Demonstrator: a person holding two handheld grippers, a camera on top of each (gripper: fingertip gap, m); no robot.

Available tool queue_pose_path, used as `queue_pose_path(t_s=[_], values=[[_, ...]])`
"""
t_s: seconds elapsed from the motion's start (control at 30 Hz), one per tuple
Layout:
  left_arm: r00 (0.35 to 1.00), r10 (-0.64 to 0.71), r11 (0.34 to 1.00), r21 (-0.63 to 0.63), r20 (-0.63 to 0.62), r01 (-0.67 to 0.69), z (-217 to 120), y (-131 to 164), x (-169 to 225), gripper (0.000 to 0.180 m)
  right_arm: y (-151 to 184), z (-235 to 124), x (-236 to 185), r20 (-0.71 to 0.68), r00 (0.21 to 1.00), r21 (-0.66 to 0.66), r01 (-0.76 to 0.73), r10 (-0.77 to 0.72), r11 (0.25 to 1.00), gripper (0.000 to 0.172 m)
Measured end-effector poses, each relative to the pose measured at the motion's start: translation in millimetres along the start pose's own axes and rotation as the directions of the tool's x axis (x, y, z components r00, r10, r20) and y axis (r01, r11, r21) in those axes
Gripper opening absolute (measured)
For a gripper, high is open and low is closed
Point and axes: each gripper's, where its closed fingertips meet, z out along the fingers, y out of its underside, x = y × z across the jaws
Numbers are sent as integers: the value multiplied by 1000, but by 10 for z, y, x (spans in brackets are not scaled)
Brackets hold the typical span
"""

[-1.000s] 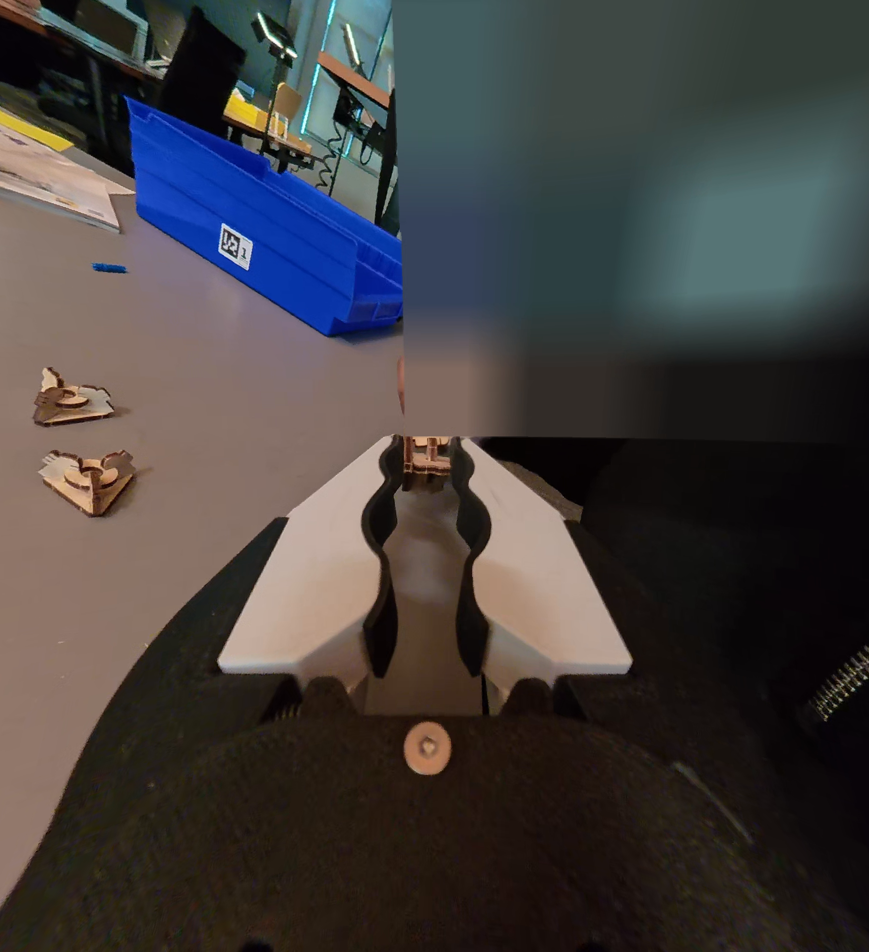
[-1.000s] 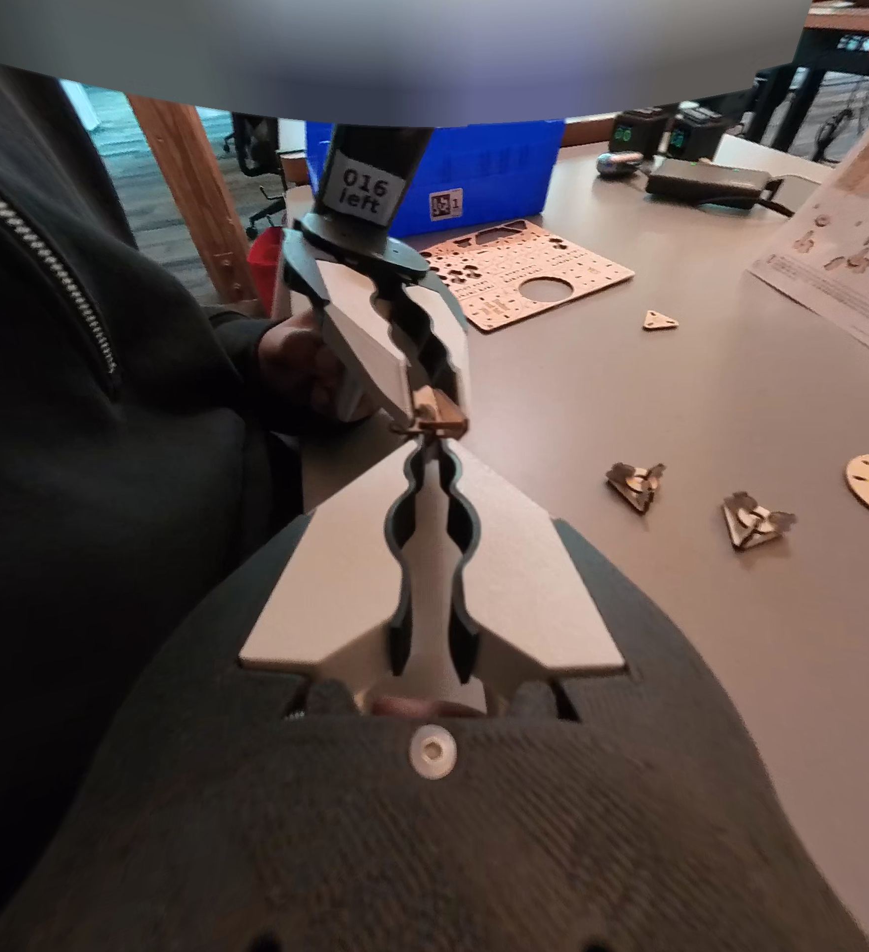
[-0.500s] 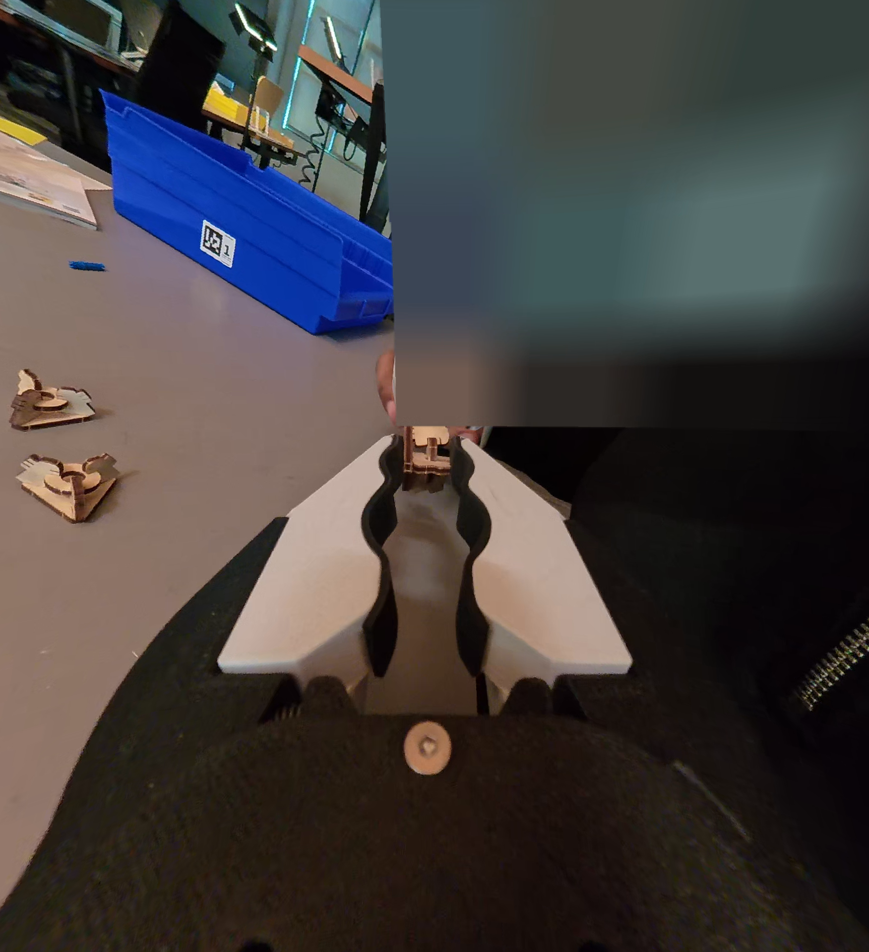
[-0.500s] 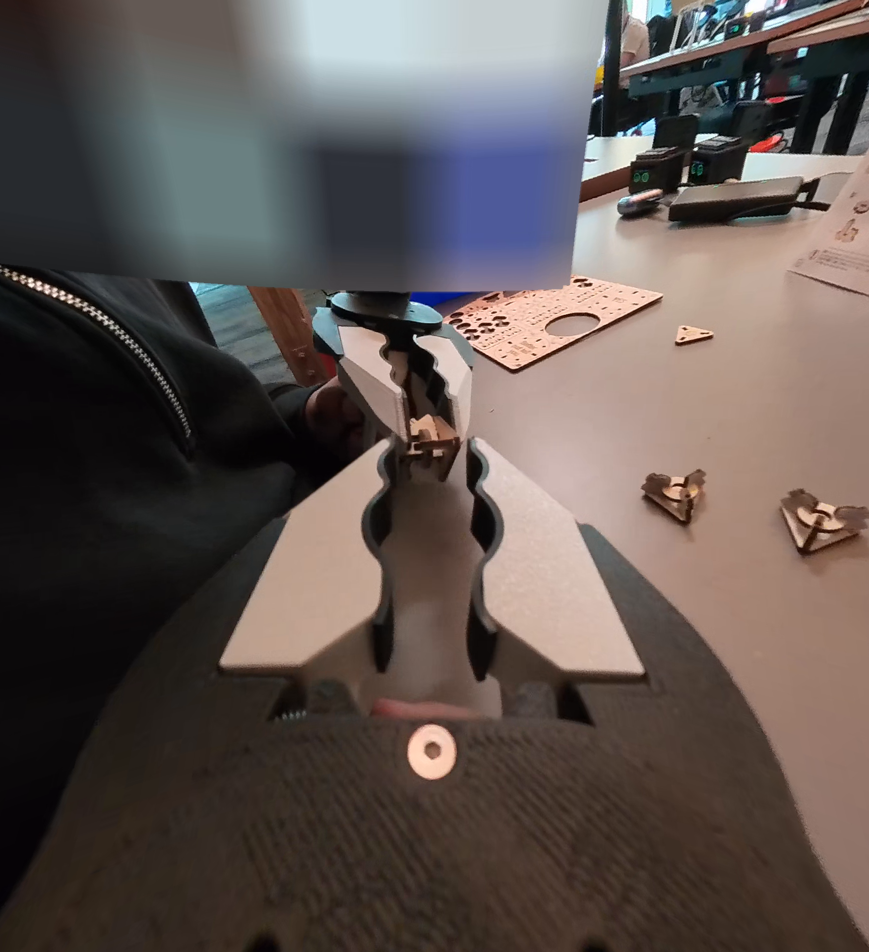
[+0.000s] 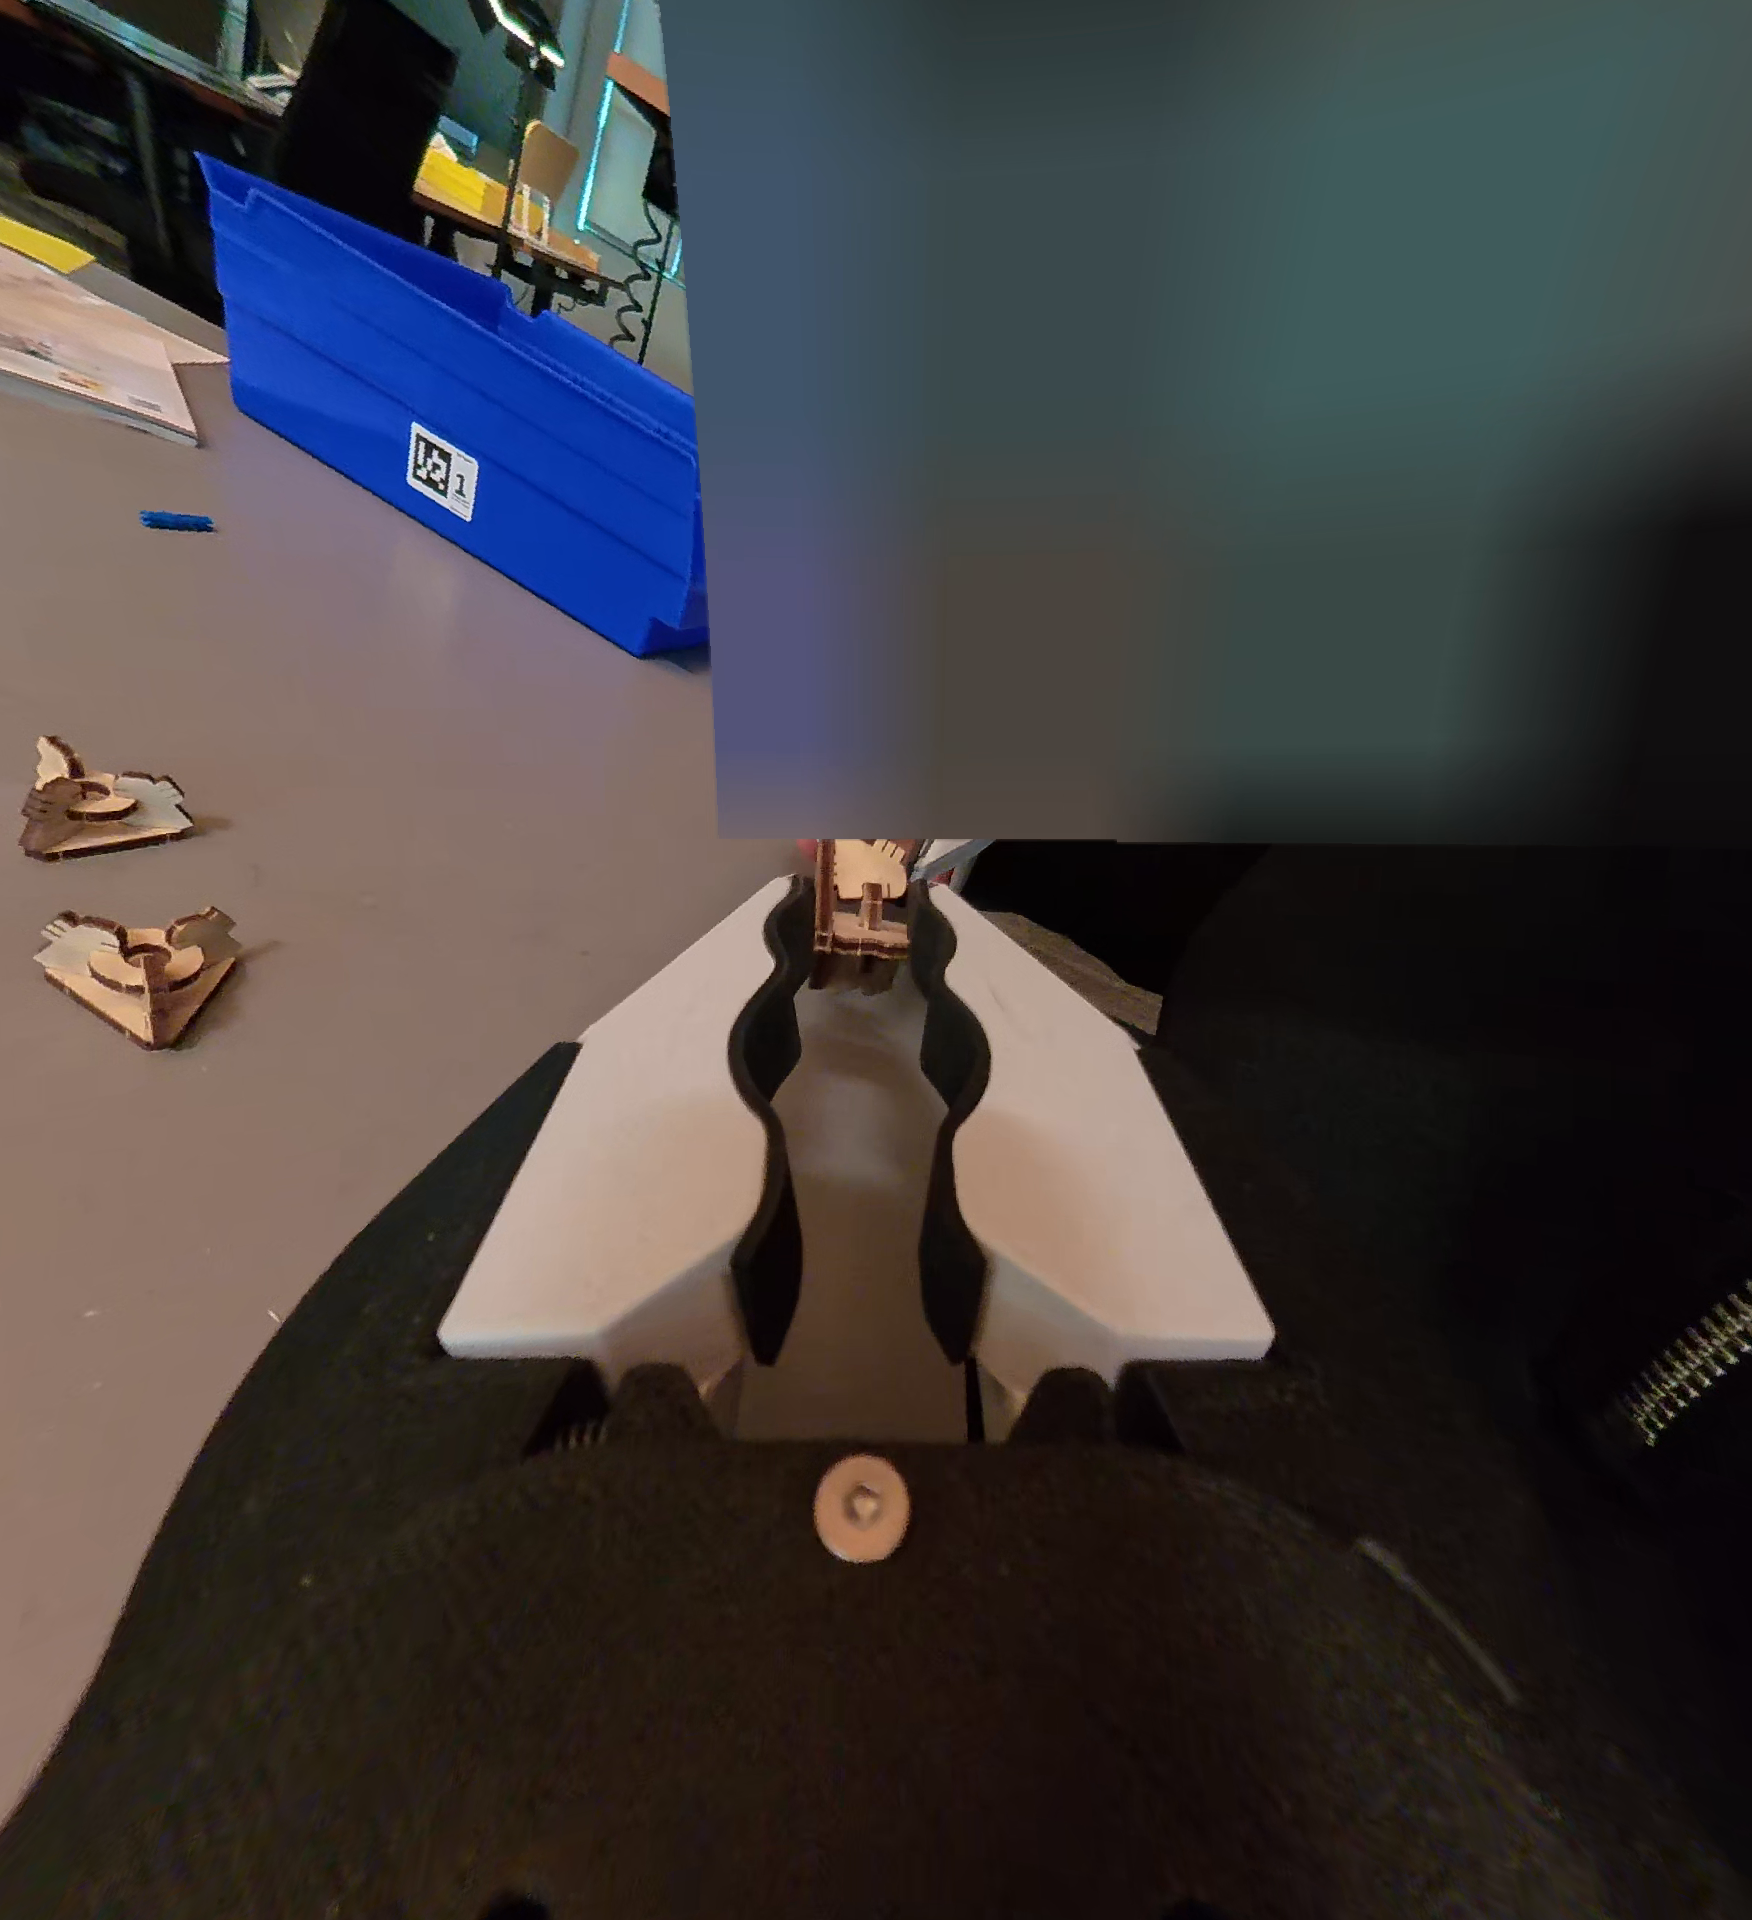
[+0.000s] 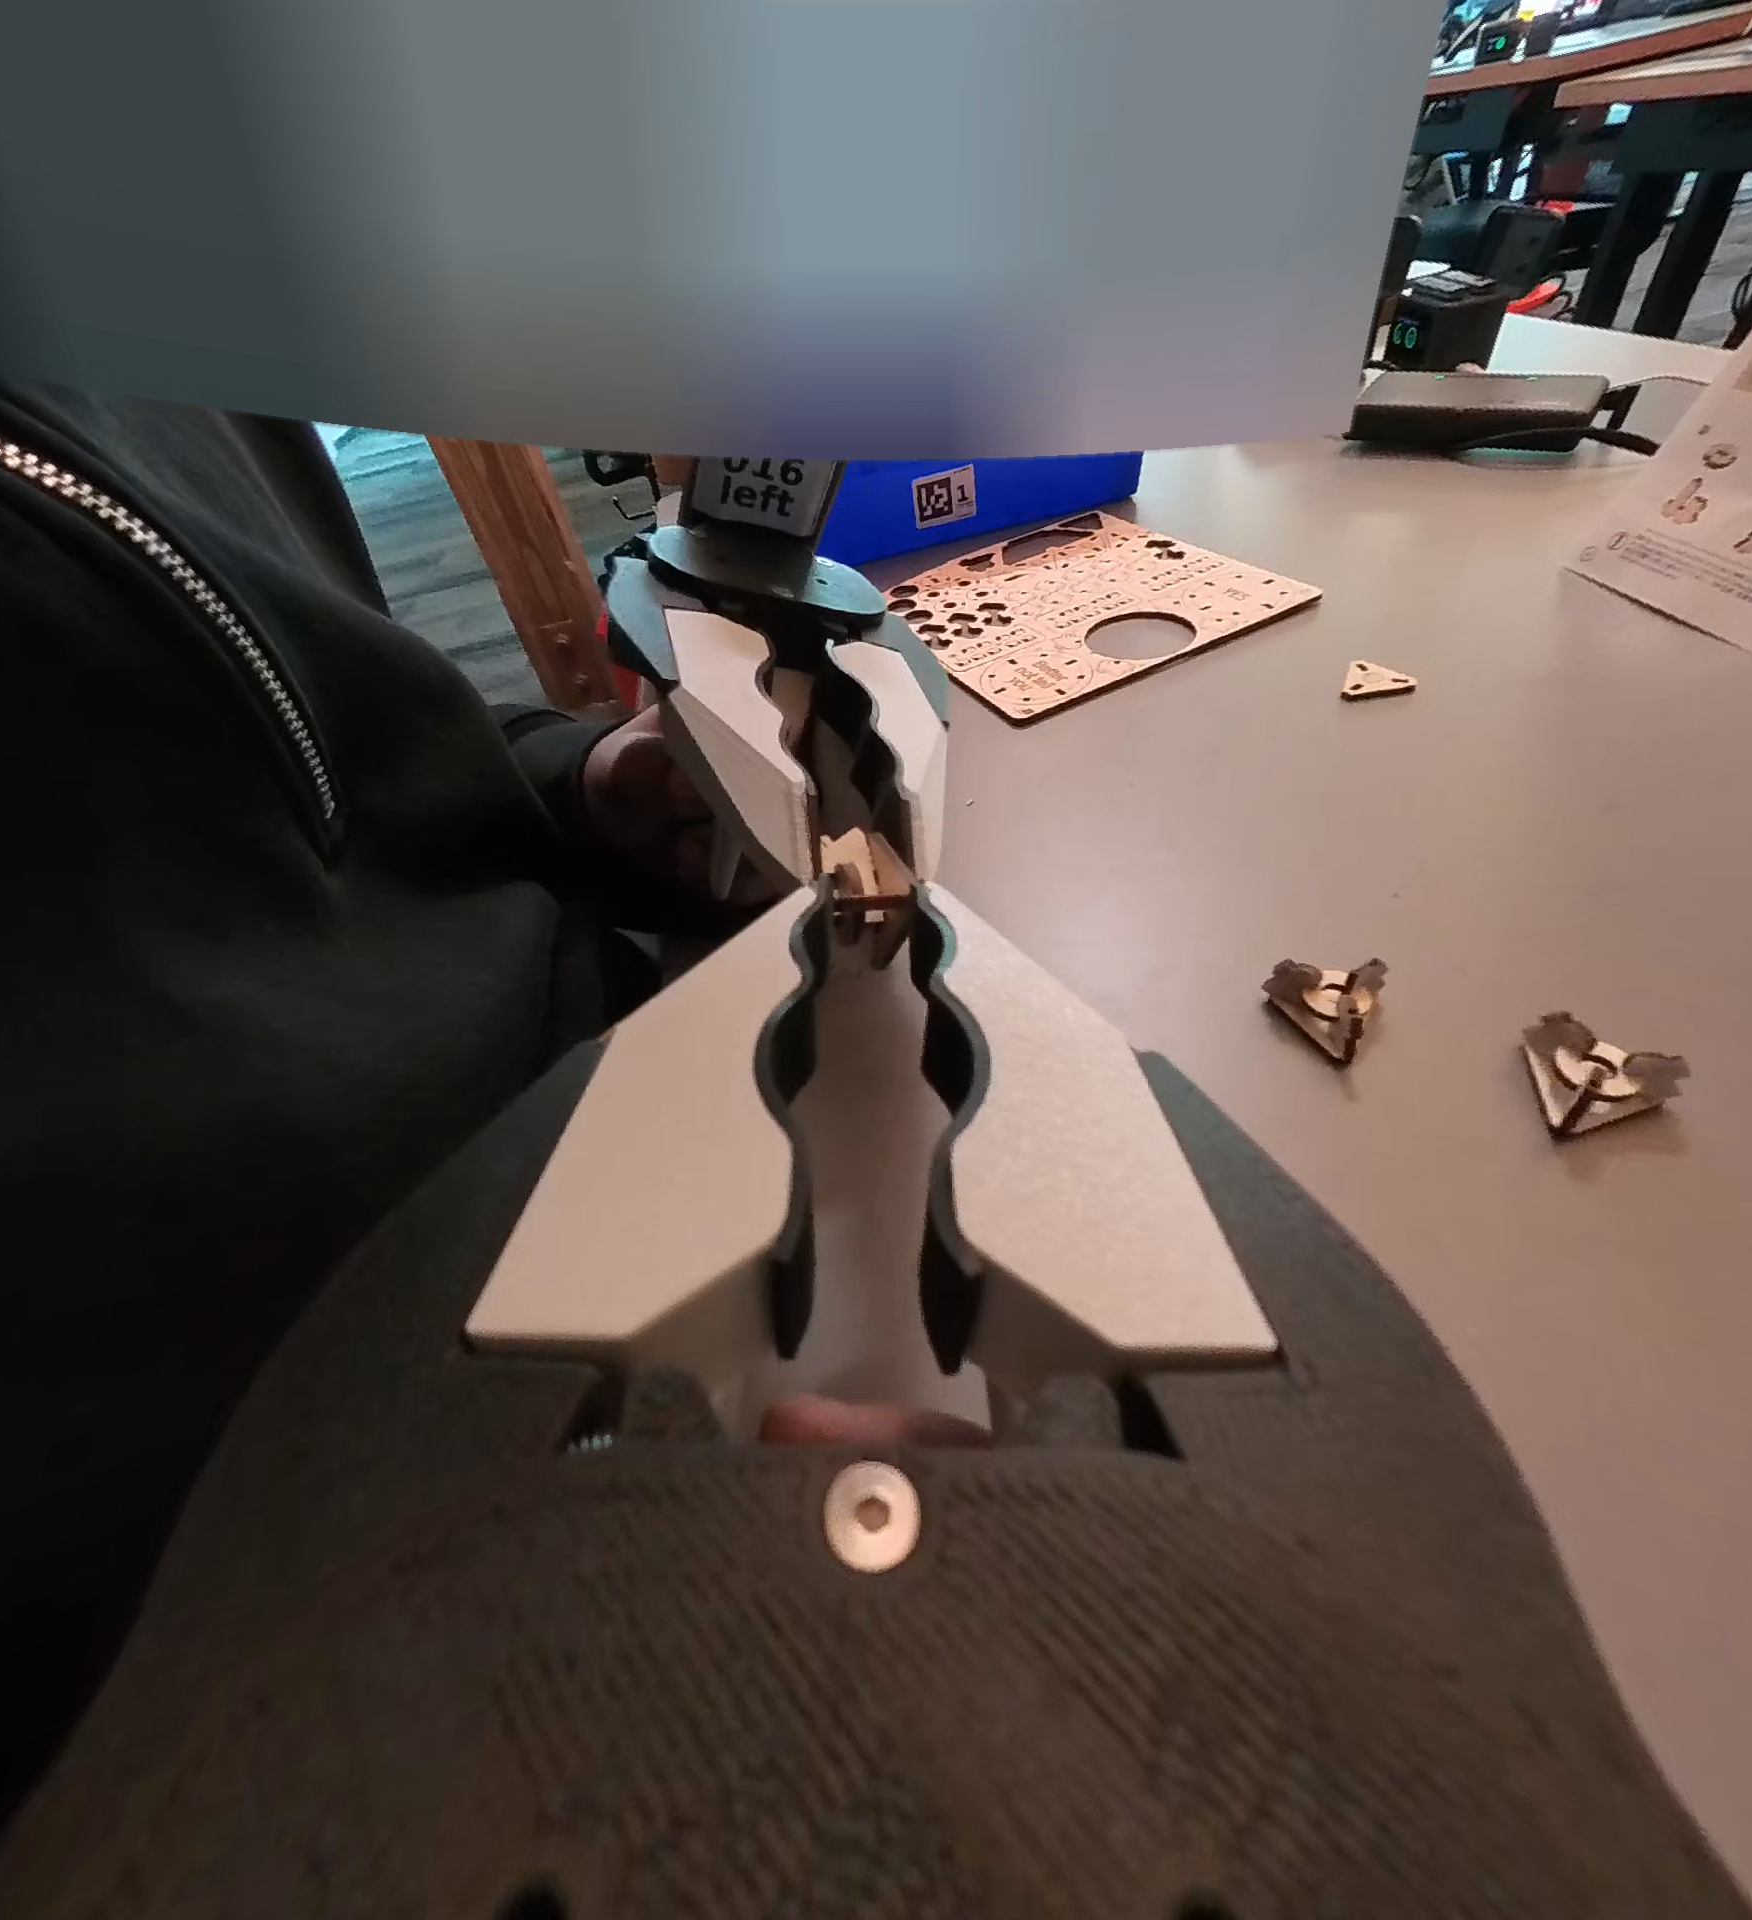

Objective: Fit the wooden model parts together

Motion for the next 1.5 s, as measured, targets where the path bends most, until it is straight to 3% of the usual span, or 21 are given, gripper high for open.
queue_pose_path(t_s=[0.63,1.33,1.5], values=[[997,-45,999,-18,64,46,18,30,-117,16,56,19,95,-134,991,-6,30,-31,1000,11],[997,-66,998,3,24,66,12,0,-91,17,10,13,84,-83,996,43,44,-41,998,12],[997,-71,997,-9,-33,71,27,14,-14,17,71,1,11,20,1000,-36,3,-2,999,22]])
